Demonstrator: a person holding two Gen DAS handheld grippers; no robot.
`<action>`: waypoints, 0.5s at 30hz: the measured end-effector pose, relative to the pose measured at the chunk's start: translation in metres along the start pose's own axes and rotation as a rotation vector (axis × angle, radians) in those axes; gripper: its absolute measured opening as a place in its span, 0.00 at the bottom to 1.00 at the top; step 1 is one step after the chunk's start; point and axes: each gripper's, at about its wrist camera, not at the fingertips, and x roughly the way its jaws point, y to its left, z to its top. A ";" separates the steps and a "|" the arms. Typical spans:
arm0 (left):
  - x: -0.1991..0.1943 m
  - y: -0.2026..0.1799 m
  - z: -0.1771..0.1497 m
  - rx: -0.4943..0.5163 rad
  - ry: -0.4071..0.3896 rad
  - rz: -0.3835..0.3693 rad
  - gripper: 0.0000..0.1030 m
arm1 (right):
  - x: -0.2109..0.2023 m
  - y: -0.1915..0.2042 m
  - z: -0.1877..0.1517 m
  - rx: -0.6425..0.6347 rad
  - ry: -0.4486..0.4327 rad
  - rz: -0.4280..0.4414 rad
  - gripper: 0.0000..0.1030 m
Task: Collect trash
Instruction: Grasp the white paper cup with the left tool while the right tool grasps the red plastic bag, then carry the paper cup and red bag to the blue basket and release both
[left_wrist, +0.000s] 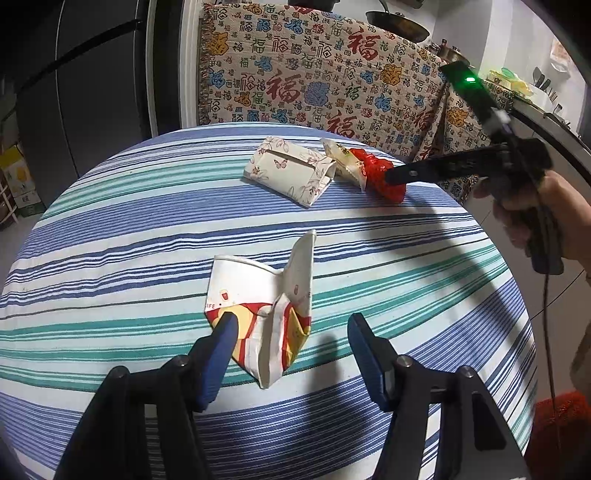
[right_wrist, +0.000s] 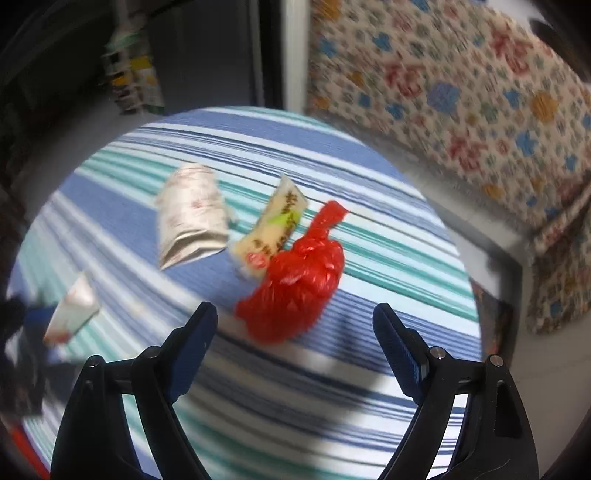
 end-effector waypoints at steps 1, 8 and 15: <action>0.000 0.001 0.001 0.003 0.002 0.004 0.47 | 0.009 -0.001 0.003 0.055 0.008 0.009 0.82; -0.003 0.012 0.003 -0.034 0.007 -0.018 0.11 | -0.005 -0.013 -0.026 0.208 -0.011 0.036 0.29; -0.019 0.014 0.001 -0.067 -0.020 -0.079 0.10 | -0.082 0.016 -0.113 0.188 -0.080 0.079 0.28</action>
